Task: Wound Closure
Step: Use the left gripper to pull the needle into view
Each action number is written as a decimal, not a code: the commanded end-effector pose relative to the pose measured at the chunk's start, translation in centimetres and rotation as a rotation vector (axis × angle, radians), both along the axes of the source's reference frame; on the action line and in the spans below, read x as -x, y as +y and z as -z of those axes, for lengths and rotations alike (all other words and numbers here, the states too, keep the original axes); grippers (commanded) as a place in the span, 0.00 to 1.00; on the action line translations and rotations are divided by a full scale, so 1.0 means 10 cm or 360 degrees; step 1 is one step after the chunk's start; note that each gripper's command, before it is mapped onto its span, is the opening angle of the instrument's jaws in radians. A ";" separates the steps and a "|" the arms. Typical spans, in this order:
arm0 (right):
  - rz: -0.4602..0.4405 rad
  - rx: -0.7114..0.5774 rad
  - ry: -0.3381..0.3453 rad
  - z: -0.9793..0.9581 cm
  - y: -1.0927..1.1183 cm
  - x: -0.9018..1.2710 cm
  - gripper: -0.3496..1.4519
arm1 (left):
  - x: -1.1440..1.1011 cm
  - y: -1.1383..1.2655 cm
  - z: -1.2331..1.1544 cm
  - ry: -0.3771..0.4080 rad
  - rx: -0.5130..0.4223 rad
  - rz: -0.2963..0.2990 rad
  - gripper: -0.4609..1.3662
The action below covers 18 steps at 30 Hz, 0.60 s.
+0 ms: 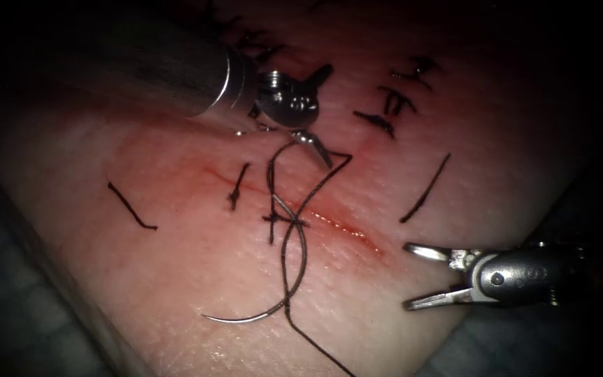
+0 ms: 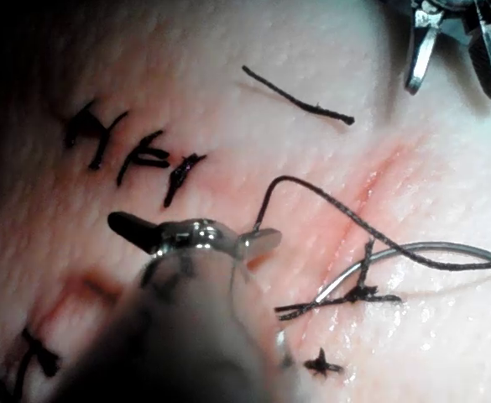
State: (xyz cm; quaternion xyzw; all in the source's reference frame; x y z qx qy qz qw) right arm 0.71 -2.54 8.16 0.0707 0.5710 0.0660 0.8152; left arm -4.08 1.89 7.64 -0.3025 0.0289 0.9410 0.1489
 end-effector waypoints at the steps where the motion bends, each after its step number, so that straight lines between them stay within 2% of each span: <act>1: 0.0003 0.0000 0.0001 0.000 0.000 0.000 0.82 | -0.001 -0.001 -0.004 -0.0020 0.0028 0.0011 0.98; 4: 0.0003 0.0001 0.0001 0.001 -0.002 -0.002 0.82 | -0.009 -0.007 -0.016 -0.0063 0.0099 0.0030 0.93; 12: 0.0005 0.0000 0.0002 0.007 -0.006 -0.001 0.82 | -0.037 -0.025 -0.039 -0.0194 0.0115 0.0118 0.90; 18: 0.0005 0.0000 0.0002 0.013 -0.009 -0.003 0.81 | -0.080 -0.047 -0.055 -0.0203 0.0110 0.0152 0.94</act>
